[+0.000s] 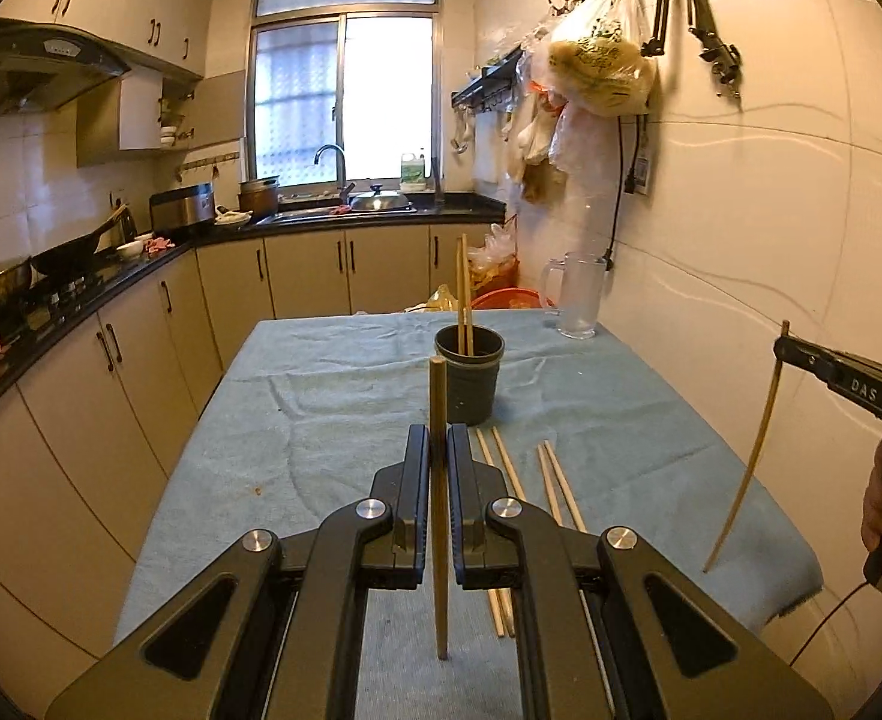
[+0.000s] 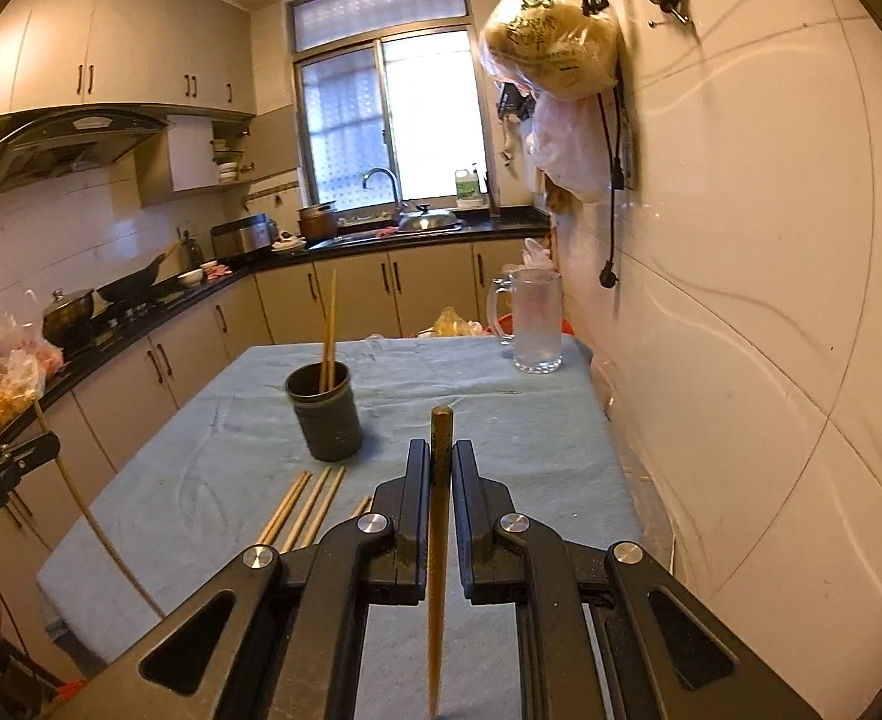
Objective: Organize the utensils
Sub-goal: 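Lift both chopsticks upright and carry them above the utensil holder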
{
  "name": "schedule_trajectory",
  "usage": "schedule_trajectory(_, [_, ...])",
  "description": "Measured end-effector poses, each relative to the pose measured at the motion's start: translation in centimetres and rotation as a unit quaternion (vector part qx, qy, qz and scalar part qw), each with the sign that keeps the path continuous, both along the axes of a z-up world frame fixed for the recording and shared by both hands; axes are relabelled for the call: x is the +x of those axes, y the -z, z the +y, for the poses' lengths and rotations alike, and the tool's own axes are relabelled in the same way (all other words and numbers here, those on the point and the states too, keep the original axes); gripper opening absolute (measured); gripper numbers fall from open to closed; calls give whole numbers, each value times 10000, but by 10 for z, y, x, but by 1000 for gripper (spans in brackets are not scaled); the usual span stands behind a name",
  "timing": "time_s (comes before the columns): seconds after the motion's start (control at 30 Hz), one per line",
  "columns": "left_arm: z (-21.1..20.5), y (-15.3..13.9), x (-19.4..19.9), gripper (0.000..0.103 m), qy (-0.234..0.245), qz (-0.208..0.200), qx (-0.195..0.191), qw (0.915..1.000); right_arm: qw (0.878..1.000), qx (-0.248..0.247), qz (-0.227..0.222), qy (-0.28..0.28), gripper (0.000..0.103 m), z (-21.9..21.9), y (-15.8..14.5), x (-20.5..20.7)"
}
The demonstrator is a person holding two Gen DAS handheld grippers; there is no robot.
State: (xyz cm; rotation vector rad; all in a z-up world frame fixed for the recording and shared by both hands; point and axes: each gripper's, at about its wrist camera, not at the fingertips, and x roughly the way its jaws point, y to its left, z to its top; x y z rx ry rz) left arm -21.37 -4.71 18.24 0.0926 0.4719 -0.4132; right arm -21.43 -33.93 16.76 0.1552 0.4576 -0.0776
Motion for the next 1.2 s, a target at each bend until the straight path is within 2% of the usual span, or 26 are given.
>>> schedule_trajectory(0.33, [8, -7, -3, 5, 19, 98, -222, 9997, 9998, 187, -17, -70, 8, -1, -6, -1])
schedule_trajectory(0.7, [13, -28, 22, 5, 7, 115, -408, 9991, 9996, 243, -65, -120, 8, 0, -13, 19])
schedule_trajectory(0.93, [-3, -62, 64, 5, -74, -82, -427, 9990, 9984, 481, -255, -137, 8, -3, -33, 54])
schedule_trajectory(1.2, [-39, -100, 146, 5, -168, -94, -723, 9972, 9915, 951, -861, -225, 8, 2, -74, 120])
